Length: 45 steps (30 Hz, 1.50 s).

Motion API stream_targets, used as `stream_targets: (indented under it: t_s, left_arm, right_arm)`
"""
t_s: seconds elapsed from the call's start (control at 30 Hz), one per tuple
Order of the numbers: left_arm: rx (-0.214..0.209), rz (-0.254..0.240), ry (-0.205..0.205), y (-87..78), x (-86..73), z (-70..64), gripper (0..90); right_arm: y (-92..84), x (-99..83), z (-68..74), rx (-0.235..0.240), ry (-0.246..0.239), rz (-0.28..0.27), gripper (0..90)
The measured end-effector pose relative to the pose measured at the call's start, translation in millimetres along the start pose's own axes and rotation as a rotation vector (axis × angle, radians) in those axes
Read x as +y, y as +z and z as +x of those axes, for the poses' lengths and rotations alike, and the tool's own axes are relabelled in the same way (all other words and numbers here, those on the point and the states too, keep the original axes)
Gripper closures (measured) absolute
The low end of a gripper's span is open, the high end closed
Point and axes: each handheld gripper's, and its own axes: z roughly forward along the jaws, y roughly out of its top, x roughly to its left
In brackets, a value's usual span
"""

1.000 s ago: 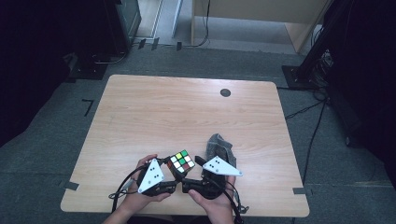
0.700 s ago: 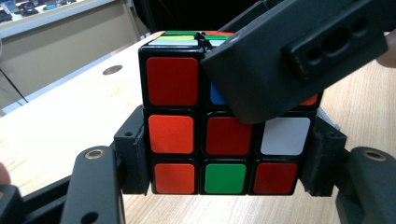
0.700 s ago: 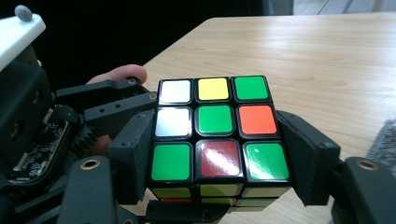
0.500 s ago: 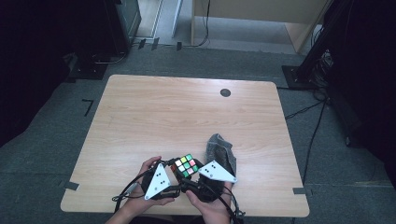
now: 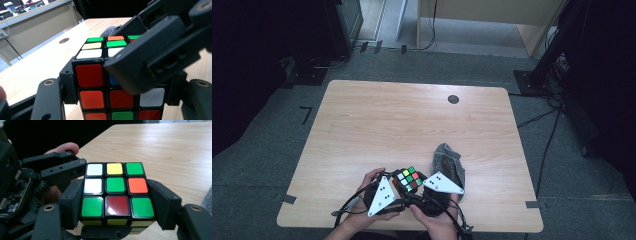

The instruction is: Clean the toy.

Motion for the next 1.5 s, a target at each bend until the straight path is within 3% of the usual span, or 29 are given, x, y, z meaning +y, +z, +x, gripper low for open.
stream_targets:
  t_s: [0.17,0.3,0.37,0.5,0.57,0.73,0.83,1.1,1.2,1.4,1.5]
  left_arm:
    - [0.019,0.004,-0.074,-1.7,-4.9,13.3,33.1]
    - [0.05,-0.008,-0.173,-9.1,-6.6,33.3,33.2]
    - [0.057,-0.021,-0.237,-13.9,-7.1,44.7,33.2]
    - [0.059,-0.064,-0.376,-23.7,-7.2,62.8,33.2]
    - [0.054,-0.078,-0.412,-26.1,-6.1,65.8,33.3]
    - [0.004,-0.113,-0.459,-25.6,-1.7,61.5,33.3]
    - [-0.024,-0.126,-0.466,-23.4,2.2,55.2,33.3]
    - [-0.073,-0.124,-0.457,-16.0,7.2,39.6,33.3]
    - [-0.089,-0.125,-0.453,-14.4,7.6,36.2,33.2]
    - [-0.116,-0.118,-0.471,-13.2,4.7,41.1,32.1]
    - [-0.117,-0.142,-0.485,-16.3,5.7,46.8,26.2]
  right_arm:
    - [-12.9,11.0,-7.5,0.052,0.033,-0.076,24.5]
    - [-23.5,11.2,-16.7,0.028,0.049,-0.169,24.3]
    - [-21.2,6.5,-19.8,0.021,0.046,-0.17,24.9]
    - [-8.1,-4.9,-21.8,0.054,0.035,-0.128,25.1]
    - [0.1,-9.7,-17.6,0.063,0.003,-0.101,24.1]
    - [13.6,-15.3,-4.2,0.065,-0.033,-0.072,19.9]
    - [17.6,-17.7,3.5,0.071,-0.053,-0.074,18.8]
    - [15.4,-19.9,13.1,-0.008,-0.131,-0.157,24.4]
    - [15.6,-20.8,14.0,-0.02,-0.127,-0.165,29.3]
    - [16.2,-22.2,17.1,-0.057,-0.162,-0.153,34.1]
    - [17.7,-22.9,15.8,-0.056,-0.167,-0.121,34.2]
